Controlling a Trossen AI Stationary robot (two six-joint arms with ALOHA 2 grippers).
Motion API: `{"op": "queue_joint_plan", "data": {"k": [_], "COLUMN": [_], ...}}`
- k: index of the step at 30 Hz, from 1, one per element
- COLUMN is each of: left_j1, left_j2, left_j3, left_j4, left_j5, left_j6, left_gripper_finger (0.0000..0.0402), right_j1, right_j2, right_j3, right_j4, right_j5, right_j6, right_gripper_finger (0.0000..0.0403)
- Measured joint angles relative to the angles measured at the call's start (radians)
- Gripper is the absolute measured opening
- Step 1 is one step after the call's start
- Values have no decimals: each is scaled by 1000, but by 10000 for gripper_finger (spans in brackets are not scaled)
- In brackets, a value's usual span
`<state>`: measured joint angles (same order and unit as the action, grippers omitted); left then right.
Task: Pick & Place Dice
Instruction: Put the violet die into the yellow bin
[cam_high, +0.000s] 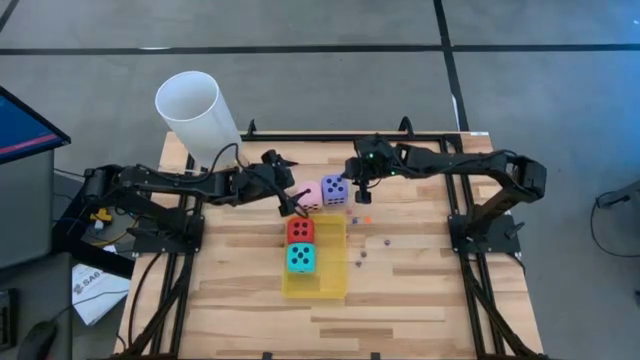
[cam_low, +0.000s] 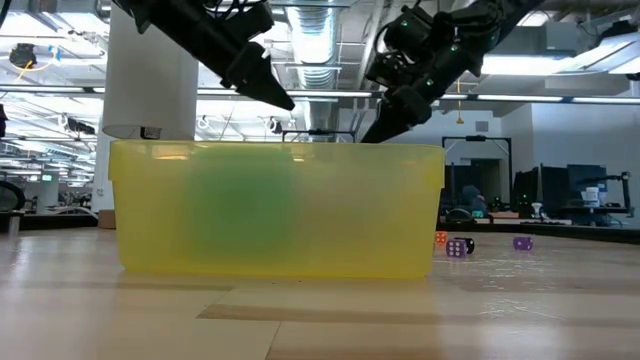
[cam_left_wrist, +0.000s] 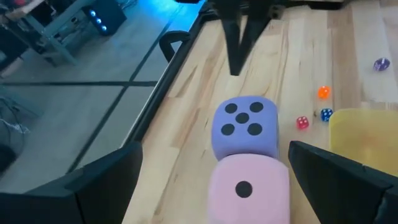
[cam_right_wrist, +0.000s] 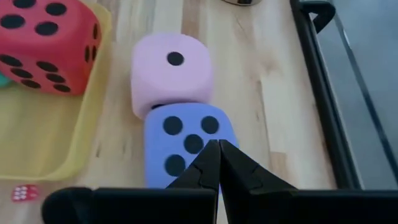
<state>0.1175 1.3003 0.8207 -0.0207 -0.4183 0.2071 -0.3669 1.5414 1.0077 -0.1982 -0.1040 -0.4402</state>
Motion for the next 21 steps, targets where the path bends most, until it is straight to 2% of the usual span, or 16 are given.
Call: {"op": "queue_joint_plan", "data": {"k": [12, 21], "left_j1": [7, 7], "left_j2": [0, 0], "left_j3": [0, 0], "left_j4": [1, 3], "left_j5": [0, 0], "left_j6": [22, 21], "left_gripper_finger": [392, 392], "right_j1": [-90, -107], "right_j2": [-9, -10], "right_j3": [1, 1], "right_j4": [45, 24], "right_j5": [0, 0], "right_j6": [44, -36], "right_gripper_finger": [0, 0]}}
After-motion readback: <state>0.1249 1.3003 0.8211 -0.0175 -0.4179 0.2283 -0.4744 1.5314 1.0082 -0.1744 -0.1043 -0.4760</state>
